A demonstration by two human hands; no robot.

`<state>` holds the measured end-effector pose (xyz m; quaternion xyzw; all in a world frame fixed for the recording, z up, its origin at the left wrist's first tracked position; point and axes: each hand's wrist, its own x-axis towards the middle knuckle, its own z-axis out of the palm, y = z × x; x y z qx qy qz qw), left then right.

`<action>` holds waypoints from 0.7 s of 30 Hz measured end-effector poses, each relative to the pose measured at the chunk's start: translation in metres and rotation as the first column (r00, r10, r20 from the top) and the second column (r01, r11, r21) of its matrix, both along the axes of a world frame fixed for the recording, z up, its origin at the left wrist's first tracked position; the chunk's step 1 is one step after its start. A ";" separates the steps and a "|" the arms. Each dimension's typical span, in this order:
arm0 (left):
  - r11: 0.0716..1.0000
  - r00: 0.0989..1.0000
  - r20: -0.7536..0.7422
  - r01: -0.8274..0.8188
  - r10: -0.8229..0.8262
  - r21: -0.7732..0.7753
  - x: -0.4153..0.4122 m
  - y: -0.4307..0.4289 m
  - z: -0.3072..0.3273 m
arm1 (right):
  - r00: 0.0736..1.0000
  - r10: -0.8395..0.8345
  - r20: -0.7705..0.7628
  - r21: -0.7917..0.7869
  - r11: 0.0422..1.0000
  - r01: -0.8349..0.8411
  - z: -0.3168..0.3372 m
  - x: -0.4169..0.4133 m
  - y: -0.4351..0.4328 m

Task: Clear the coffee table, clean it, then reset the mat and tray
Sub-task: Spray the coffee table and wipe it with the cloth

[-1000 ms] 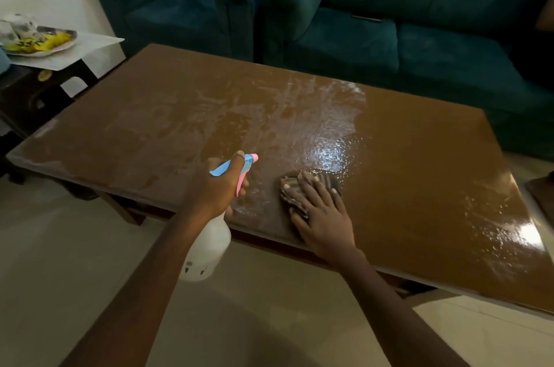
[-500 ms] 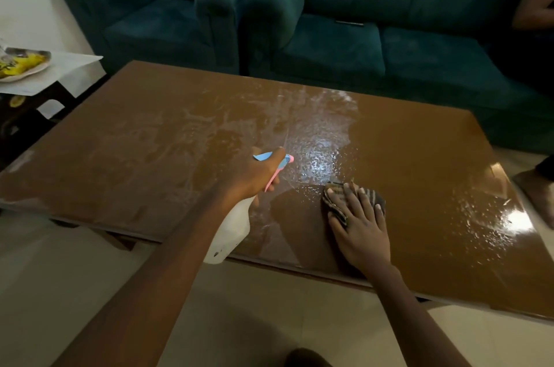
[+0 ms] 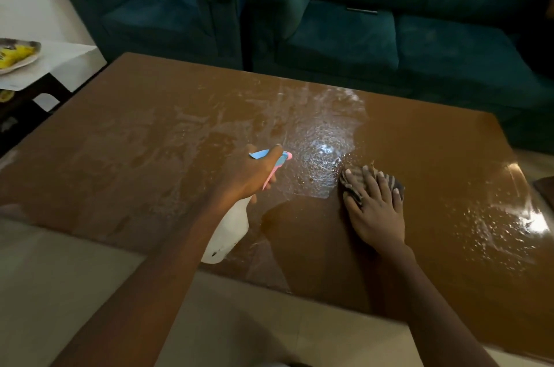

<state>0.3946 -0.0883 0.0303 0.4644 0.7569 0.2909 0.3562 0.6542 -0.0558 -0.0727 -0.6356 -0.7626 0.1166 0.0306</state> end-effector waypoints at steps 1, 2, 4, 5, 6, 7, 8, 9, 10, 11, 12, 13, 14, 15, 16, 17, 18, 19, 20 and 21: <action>1.000 1.000 0.010 -0.010 0.010 0.004 -0.002 0.000 0.001 | 1.000 -0.023 0.005 -0.009 1.000 0.023 0.001 -0.003 0.012; 1.000 1.000 0.013 -0.020 0.020 0.003 -0.004 0.001 0.001 | 0.999 -0.045 0.006 -0.023 0.999 0.045 0.001 -0.009 0.023; 0.999 0.999 0.004 -0.043 0.043 0.013 -0.006 0.000 0.002 | 0.998 -0.065 0.004 -0.046 0.997 0.065 0.003 -0.032 0.042; 0.998 0.998 -0.004 -0.061 0.061 0.026 -0.006 -0.001 0.001 | 0.999 -0.043 0.000 -0.053 0.998 0.043 0.004 -0.047 0.048; 0.996 0.997 -0.008 -0.082 0.083 0.042 -0.006 0.000 0.000 | 1.000 0.007 -0.005 -0.055 0.998 -0.007 0.004 -0.064 0.052; 0.993 0.994 0.002 -0.105 0.105 0.057 -0.006 0.000 0.001 | 0.997 0.075 -0.006 -0.048 0.996 -0.075 0.005 -0.082 0.051; 0.990 0.993 0.017 -0.121 0.120 0.068 -0.008 0.000 0.000 | 0.988 0.152 -0.005 -0.032 0.988 -0.152 0.005 -0.096 0.048; 0.988 0.991 0.034 -0.134 0.131 0.077 -0.009 0.000 0.001 | 0.974 0.227 -0.005 -0.012 0.974 -0.227 0.005 -0.105 0.042; 0.987 0.989 0.049 -0.141 0.137 0.078 -0.012 0.000 -0.001 | 0.956 0.292 -0.002 0.004 0.956 -0.292 0.004 -0.109 0.032; 0.987 0.988 0.060 -0.146 0.142 0.073 -0.014 0.000 -0.002 | 0.940 0.341 0.001 0.017 0.940 -0.341 0.003 -0.108 0.022; 0.987 0.987 0.066 -0.150 0.146 0.059 -0.018 0.001 -0.005 | 0.929 0.369 -0.004 0.027 0.929 -0.369 0.002 -0.101 0.010; 0.987 0.986 0.067 -0.156 0.153 0.045 -0.020 0.002 -0.007 | 0.924 0.383 -0.015 0.041 0.923 -0.382 0.001 -0.093 0.000; 0.987 0.986 0.068 -0.157 0.155 0.029 -0.023 0.004 -0.009 | 0.924 0.382 -0.025 0.056 0.923 -0.380 -0.002 -0.082 -0.007; 0.988 0.986 0.070 -0.155 0.153 0.018 -0.024 0.004 -0.012 | 0.930 0.367 -0.032 0.068 0.929 -0.364 -0.003 -0.070 -0.012; 0.989 0.986 0.073 -0.150 0.149 0.006 -0.026 0.006 -0.014 | 0.941 0.337 -0.039 0.077 0.940 -0.333 -0.005 -0.059 -0.013; 0.988 0.985 0.081 -0.154 0.154 0.001 -0.028 0.007 -0.016 | 0.953 0.300 -0.041 0.083 0.952 -0.296 -0.006 -0.049 -0.011; 0.987 0.982 0.096 -0.163 0.163 -0.008 -0.030 0.009 -0.017 | 0.964 0.264 -0.034 0.080 0.962 -0.260 -0.006 -0.041 -0.005; 0.984 0.978 0.115 -0.176 0.176 -0.015 -0.032 0.010 -0.018 | 0.973 0.228 -0.022 0.070 0.972 -0.226 -0.005 -0.033 0.003; 0.982 0.974 0.129 -0.185 0.187 -0.025 -0.034 0.011 -0.018 | 0.980 0.197 -0.009 0.055 0.979 -0.196 -0.005 -0.028 0.012; 0.981 0.971 0.137 -0.193 0.196 -0.032 -0.036 0.014 -0.018 | 0.985 0.171 0.002 0.040 0.984 -0.171 -0.004 -0.026 0.022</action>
